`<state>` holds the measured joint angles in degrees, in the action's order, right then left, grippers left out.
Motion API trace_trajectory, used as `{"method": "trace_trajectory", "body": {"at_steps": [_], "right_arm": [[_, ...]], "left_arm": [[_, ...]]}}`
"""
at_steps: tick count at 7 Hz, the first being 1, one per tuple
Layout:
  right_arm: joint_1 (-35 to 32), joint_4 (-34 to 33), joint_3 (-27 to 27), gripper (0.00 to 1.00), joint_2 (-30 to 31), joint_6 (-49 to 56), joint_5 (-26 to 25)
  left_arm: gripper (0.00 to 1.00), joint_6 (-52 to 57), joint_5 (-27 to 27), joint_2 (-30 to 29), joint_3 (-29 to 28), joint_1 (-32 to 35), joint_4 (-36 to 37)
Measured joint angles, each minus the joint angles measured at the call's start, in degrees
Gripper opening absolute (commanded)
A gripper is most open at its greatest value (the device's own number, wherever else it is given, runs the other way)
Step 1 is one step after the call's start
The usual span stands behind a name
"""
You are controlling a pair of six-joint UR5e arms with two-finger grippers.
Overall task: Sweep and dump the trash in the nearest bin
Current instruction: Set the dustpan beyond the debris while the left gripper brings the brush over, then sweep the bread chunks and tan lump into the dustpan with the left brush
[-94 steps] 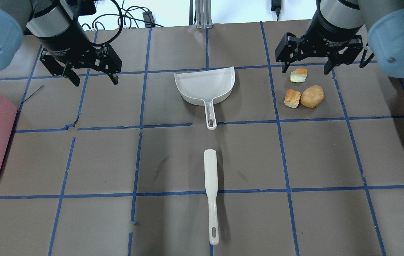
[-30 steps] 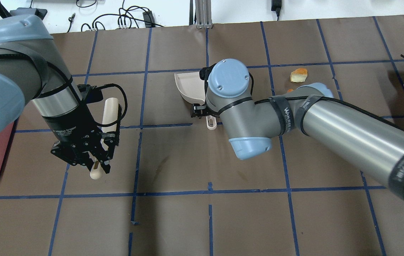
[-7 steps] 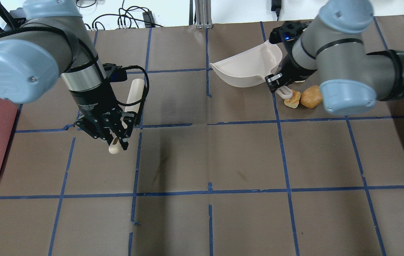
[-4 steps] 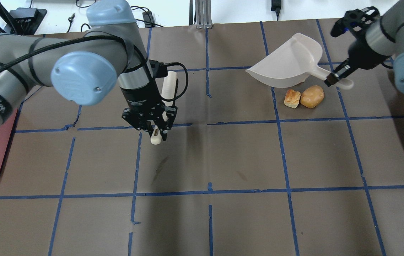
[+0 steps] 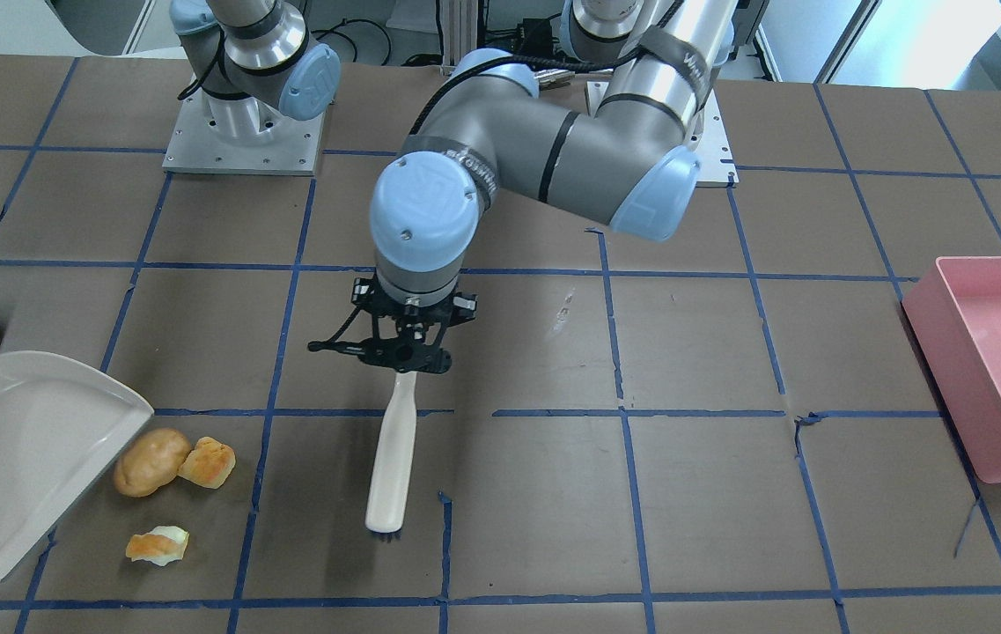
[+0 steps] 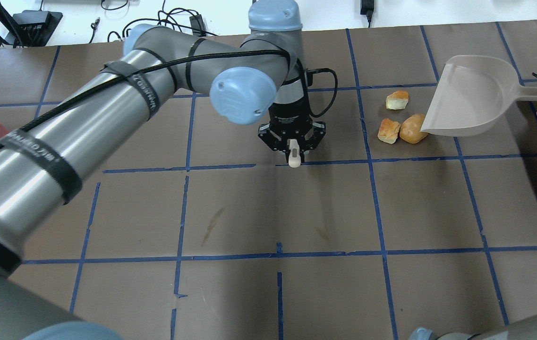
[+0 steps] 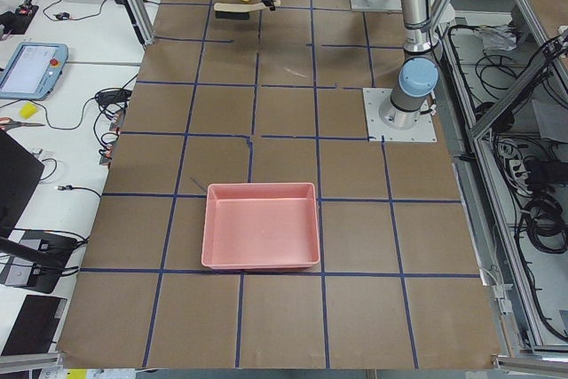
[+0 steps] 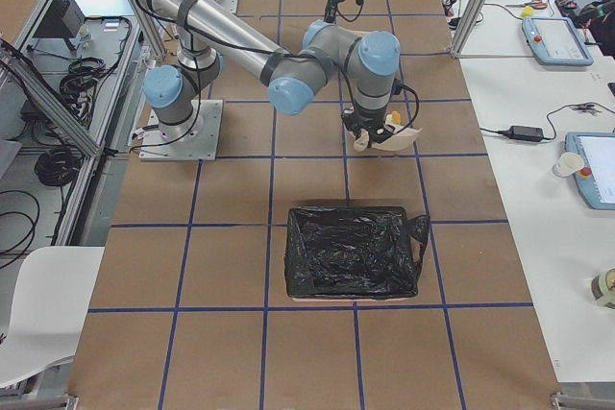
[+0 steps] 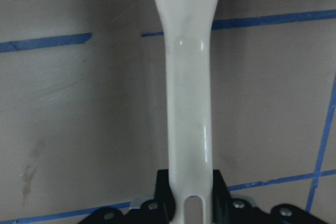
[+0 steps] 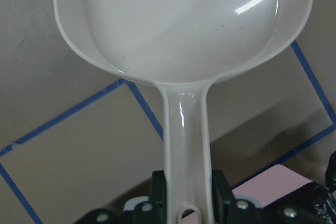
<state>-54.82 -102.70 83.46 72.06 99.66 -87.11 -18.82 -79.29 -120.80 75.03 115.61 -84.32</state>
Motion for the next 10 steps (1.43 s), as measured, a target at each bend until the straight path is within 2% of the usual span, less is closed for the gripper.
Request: {"method": "trace_trajectory", "body": {"at_steps": [1, 3, 6, 8, 10], "right_arm": [[1.59, 1.81, -5.36, 0.00, -5.06, 8.12, -0.49], [2.78, 5.41, -12.43, 0.00, -12.42, 20.26, -0.53], [1.86, 6.68, -18.02, 0.00, -18.48, 32.90, 0.55], [1.68, 4.93, -18.84, 0.00, -20.68, 31.86, 2.71], [1.65, 4.66, -18.08, 0.00, -21.34, 28.86, 5.25]], "left_arm": [[0.02, -1.49, 0.09, -4.08, -5.20, 2.18, 0.27], [0.02, -5.15, 0.09, -11.32, -14.31, 6.19, 0.79], [0.04, -11.52, 0.03, -18.22, -18.81, 10.20, 3.51], [0.04, -15.27, 0.09, -21.83, -20.64, 13.30, 7.39], [0.04, -15.60, 0.08, -23.90, -22.89, 15.97, 8.20]]}}
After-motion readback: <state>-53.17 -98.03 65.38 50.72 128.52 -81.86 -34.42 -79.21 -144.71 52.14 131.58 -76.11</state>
